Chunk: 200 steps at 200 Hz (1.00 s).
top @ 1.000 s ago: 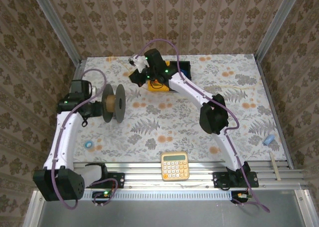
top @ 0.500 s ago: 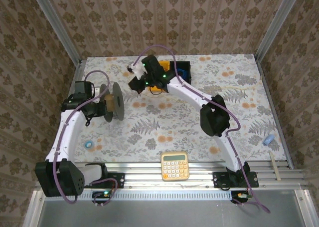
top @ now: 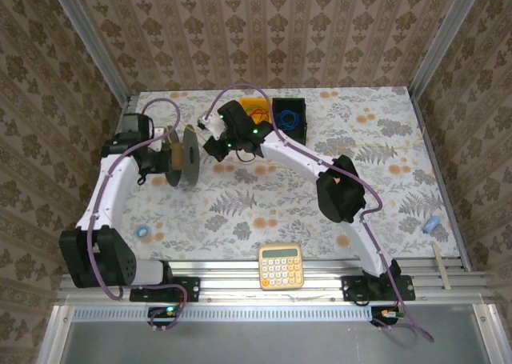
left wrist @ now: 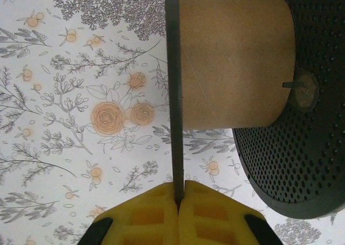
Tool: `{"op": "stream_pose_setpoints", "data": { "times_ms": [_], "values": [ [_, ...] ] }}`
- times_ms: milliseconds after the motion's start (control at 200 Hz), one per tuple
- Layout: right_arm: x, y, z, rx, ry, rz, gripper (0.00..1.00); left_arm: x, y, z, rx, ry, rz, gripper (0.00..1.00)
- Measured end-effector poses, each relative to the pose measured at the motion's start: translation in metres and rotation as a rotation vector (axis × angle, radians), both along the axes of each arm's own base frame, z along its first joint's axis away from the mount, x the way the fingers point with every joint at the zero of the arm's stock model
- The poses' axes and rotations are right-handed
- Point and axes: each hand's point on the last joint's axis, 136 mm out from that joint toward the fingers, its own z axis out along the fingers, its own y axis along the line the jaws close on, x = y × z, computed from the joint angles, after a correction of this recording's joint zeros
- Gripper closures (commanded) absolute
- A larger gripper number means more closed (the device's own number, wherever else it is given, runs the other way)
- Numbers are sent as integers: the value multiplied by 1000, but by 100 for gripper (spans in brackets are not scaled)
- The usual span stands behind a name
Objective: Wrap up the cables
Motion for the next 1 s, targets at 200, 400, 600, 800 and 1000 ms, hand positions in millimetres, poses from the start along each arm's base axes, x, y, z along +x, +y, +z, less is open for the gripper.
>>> {"op": "stream_pose_setpoints", "data": {
  "times_ms": [200,400,600,800,1000],
  "values": [
    [10,-14,-12,-78,-19,-71,100,0,6,3,54,27,-31,100],
    [21,-20,-32,-182,-39,-121,100,4,6,4,62,39,-44,100],
    [18,-21,-51,-271,-53,-115,100,6,6,5,62,44,-43,100],
    [14,-14,-45,-289,-92,-89,100,10,7,4,68,51,-40,100],
    [16,-8,-26,-305,-169,-76,100,15,7,4,76,54,-42,100]
  ]
}}
